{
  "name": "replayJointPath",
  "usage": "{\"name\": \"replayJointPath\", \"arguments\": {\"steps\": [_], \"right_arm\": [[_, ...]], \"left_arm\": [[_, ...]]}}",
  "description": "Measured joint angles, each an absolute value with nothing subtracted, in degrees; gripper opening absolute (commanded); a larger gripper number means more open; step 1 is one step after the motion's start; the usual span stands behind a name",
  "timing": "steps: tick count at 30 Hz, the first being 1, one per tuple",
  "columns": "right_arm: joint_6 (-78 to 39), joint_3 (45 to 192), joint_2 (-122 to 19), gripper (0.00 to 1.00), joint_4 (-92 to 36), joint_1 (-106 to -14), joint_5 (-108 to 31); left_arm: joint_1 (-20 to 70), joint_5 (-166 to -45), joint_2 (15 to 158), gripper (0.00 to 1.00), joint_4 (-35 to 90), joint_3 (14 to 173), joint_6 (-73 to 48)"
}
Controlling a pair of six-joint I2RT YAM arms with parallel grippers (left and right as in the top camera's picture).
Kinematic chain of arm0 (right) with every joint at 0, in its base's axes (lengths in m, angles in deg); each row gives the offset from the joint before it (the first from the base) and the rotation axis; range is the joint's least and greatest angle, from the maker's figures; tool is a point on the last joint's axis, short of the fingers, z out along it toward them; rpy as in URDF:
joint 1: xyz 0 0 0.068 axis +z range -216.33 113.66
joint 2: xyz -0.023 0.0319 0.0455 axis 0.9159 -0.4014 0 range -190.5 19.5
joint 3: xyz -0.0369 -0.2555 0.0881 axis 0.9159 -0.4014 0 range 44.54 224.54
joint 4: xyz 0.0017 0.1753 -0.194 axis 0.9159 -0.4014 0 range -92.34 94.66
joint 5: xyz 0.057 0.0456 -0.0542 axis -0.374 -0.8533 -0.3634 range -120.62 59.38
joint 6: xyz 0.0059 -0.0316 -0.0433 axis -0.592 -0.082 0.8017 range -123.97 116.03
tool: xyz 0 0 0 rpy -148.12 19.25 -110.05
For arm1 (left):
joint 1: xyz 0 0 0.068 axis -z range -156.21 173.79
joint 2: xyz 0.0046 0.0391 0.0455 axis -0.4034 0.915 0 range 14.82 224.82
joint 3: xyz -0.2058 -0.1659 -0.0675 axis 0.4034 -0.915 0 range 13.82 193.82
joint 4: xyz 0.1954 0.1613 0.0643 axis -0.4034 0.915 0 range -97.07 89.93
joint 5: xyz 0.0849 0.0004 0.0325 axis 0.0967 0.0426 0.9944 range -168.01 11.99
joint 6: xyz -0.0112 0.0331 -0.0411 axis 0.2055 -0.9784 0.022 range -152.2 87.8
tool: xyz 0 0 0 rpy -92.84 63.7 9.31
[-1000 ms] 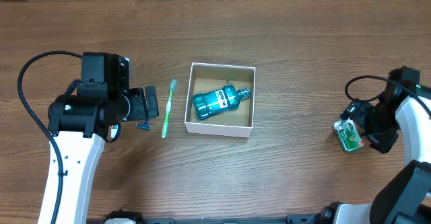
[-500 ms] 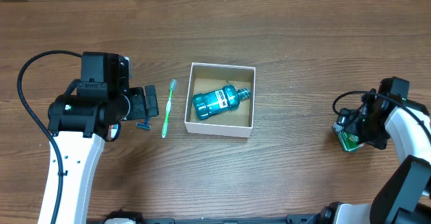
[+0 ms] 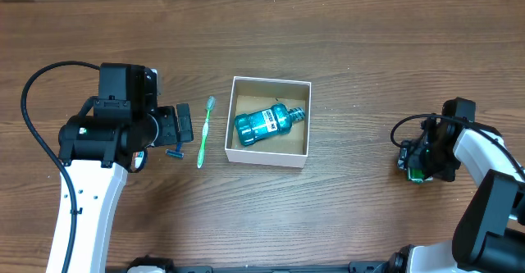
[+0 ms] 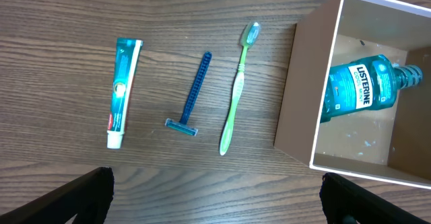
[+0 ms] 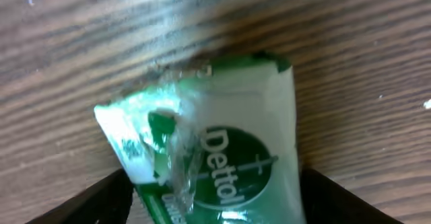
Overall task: Pack container
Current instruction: 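Move the right gripper to the green Dettol soap and grasp it, then place the soap into the box with the right gripper, withdraw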
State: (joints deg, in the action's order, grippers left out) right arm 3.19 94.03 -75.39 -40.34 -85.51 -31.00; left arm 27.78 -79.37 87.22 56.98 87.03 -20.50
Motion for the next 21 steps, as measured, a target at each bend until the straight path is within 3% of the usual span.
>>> {"name": "replayJointPath", "arguments": {"steps": [2, 8, 16, 19, 21], "right_arm": [[3.2, 94.0, -75.4, 0.7, -39.6, -85.5, -31.3], [3.3, 94.0, -75.4, 0.37, -37.2, -85.5, -32.8], [2.2, 94.6, -75.7, 0.29, -37.5, -85.5, -33.6], [1.1, 99.2, -76.7, 0.2, -42.4, -85.5, -34.2], [0.7, 103.6, -76.7, 0.2, -45.9, -85.3, -34.2]], "left_arm": [[27.8, -79.4, 87.2, 1.0, 57.0, 87.0, -20.5], [27.8, -79.4, 87.2, 1.0, 57.0, 87.0, -20.5], [27.8, -79.4, 87.2, 1.0, 57.0, 87.1, -20.5], [27.8, -79.4, 87.2, 1.0, 57.0, 87.1, -20.5], [27.8, -79.4, 87.2, 1.0, 57.1, 87.1, -20.5]]}}
